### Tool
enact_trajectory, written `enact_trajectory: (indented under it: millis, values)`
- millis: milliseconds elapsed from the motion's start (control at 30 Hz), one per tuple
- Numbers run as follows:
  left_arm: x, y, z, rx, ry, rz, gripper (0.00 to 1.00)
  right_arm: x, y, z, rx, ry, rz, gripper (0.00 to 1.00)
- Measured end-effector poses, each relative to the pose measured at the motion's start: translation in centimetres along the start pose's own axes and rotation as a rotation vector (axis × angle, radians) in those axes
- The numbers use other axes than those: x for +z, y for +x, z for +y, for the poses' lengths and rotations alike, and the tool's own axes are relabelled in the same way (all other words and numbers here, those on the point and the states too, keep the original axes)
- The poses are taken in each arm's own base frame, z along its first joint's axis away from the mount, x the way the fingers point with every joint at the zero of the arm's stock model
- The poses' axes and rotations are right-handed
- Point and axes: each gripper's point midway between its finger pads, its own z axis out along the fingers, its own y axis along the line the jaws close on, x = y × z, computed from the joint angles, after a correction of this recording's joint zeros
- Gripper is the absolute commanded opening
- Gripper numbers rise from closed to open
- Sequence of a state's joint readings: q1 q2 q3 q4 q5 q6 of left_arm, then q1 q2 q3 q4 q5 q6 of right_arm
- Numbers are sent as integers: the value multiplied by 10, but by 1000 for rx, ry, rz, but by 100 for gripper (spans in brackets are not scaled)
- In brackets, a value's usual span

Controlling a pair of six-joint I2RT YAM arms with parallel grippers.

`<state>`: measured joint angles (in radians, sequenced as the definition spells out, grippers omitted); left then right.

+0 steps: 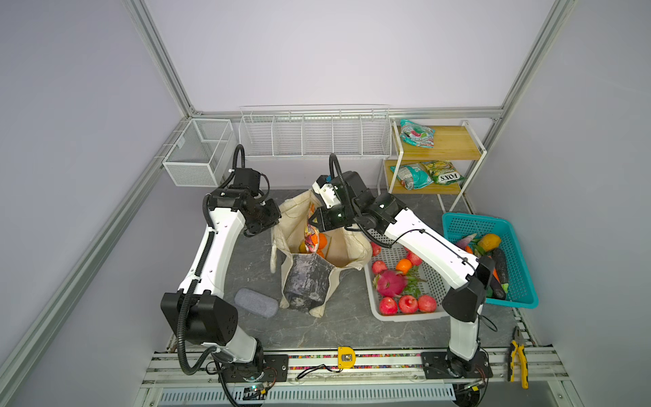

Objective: Place the food into the grocery bag and tie it
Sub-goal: 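Lift the snack packet off the shelf and carry it into the tote bag, then lower the snack packet into the bag and open the right gripper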

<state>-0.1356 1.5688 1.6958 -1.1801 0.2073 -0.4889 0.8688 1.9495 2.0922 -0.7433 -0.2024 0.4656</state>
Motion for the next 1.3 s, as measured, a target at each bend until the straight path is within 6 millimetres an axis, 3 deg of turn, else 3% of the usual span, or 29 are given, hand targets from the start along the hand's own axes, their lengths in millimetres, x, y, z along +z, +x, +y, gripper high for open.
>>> enact_trajectory:
  millis: [367, 933, 1300]
  values:
    - [-1, 0, 0, -14, 1, -2, 0, 35, 25, -19, -44, 27, 70, 8]
    - [-1, 0, 0, -14, 0, 0, 0, 72, 54, -33, -50, 35, 149, 8]
    - [-1, 1, 0, -14, -2, 1, 0, 72, 55, -59, -75, 135, 153, 14]
